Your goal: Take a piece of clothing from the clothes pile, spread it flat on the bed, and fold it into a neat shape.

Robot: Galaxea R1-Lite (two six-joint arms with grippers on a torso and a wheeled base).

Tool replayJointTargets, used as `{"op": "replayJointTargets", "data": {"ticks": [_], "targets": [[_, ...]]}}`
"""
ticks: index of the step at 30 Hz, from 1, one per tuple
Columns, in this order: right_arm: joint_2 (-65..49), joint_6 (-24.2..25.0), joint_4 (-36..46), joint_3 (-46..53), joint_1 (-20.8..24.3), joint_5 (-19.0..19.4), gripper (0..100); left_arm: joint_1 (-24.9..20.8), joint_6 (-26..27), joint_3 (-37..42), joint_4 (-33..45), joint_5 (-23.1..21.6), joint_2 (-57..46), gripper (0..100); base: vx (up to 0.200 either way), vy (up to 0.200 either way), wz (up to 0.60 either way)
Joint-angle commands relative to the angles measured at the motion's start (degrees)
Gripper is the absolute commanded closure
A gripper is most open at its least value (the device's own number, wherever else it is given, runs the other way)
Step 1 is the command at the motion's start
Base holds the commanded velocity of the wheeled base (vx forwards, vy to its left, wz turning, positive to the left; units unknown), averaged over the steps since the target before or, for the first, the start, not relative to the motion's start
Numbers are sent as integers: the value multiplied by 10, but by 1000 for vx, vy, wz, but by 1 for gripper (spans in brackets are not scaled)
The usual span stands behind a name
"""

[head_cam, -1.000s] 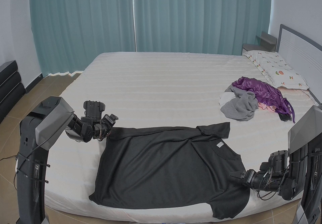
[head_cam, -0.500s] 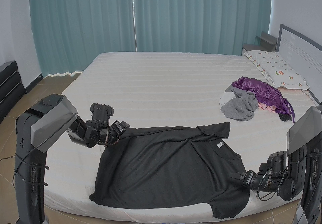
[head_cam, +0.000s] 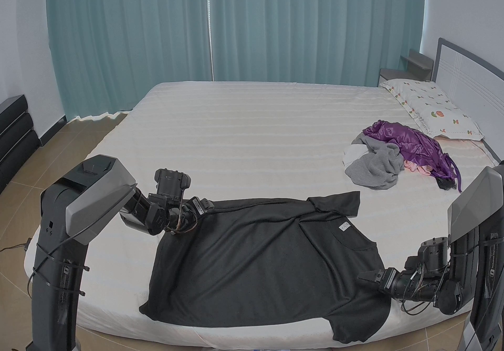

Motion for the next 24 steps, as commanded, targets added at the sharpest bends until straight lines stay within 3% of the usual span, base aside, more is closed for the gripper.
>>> {"op": "replayJointTargets", "data": {"ticks": [1, 7, 11, 16, 24], "targets": [[1, 0, -8, -1, 0, 0, 0, 7, 0, -90, 32, 17, 58, 0, 0, 0, 0], [1, 0, -8, -2, 0, 1, 0, 36, -8, -190, 34, 57, 110, 0, 0, 0, 0], [1, 0, -8, -3, 1, 1, 0, 57, -84, -263, 35, 92, 128, 0, 0, 0, 0], [2, 1, -8, -2, 5, 1, 0, 71, -146, -299, 33, 95, 129, 0, 0, 0, 0], [2, 1, -8, -2, 5, 1, 0, 78, -147, -303, 29, 101, 129, 0, 0, 0, 0]]}}
